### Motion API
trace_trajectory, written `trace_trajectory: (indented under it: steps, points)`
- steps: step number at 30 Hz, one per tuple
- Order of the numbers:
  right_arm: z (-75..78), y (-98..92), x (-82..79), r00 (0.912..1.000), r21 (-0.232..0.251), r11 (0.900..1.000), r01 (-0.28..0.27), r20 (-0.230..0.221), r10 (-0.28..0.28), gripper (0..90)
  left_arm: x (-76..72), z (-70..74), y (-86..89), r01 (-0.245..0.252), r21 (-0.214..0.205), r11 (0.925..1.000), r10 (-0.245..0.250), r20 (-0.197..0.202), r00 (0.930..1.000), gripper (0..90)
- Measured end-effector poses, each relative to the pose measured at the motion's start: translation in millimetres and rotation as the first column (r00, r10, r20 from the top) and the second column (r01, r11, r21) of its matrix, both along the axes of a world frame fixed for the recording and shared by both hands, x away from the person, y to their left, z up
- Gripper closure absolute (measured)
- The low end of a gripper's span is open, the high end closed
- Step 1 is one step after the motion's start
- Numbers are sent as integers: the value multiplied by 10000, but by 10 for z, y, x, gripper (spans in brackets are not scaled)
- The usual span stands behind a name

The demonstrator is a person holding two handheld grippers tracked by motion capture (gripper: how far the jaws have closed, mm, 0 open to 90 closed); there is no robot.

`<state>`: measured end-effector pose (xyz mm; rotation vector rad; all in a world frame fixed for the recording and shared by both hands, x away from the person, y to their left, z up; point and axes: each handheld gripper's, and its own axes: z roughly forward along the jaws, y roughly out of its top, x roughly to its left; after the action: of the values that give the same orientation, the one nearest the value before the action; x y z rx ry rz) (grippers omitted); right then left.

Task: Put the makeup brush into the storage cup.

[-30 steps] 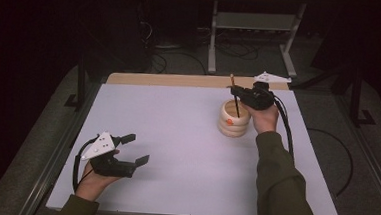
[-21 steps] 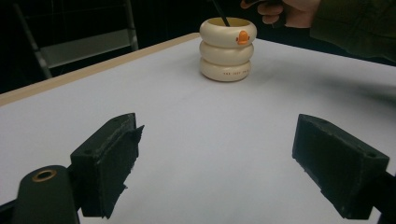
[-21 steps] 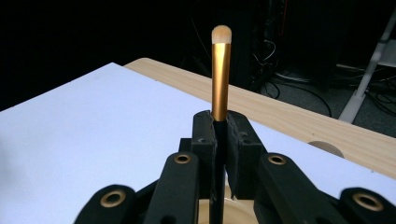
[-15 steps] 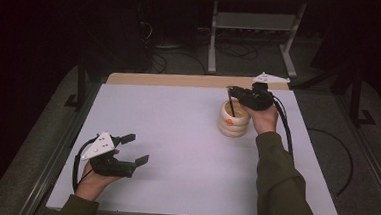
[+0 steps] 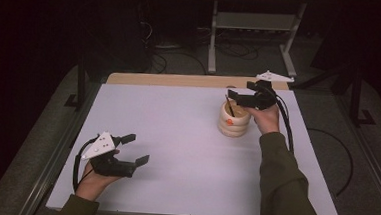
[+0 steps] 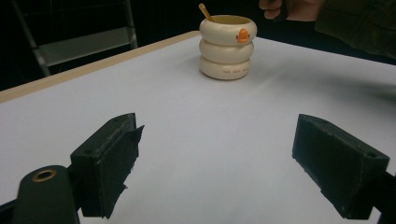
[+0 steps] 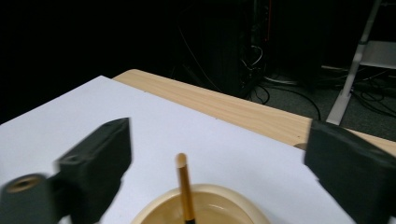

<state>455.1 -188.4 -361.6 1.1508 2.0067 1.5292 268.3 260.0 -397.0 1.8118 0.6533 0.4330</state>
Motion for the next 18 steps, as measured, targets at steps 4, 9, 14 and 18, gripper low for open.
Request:
trace_trajectory:
  steps: [4,9,14,18]
  points:
    - [33,-8,-38,10000,-302,9995,-37,-61,35,19,10,-4,-5,-46,-57,10000,46,-44,10000,138]
    - [71,-24,-83,9998,-560,9984,-91,-167,82,16,37,-8,10,-224,-174,9996,221,-171,9996,108]
    - [112,-50,-120,9998,-684,9976,-81,-174,70,16,48,-11,27,-431,-151,9990,428,-181,9989,106]
    - [137,-56,-150,9997,-757,9970,-166,-215,150,16,53,-1,54,-586,-222,9980,584,-98,9982,103]
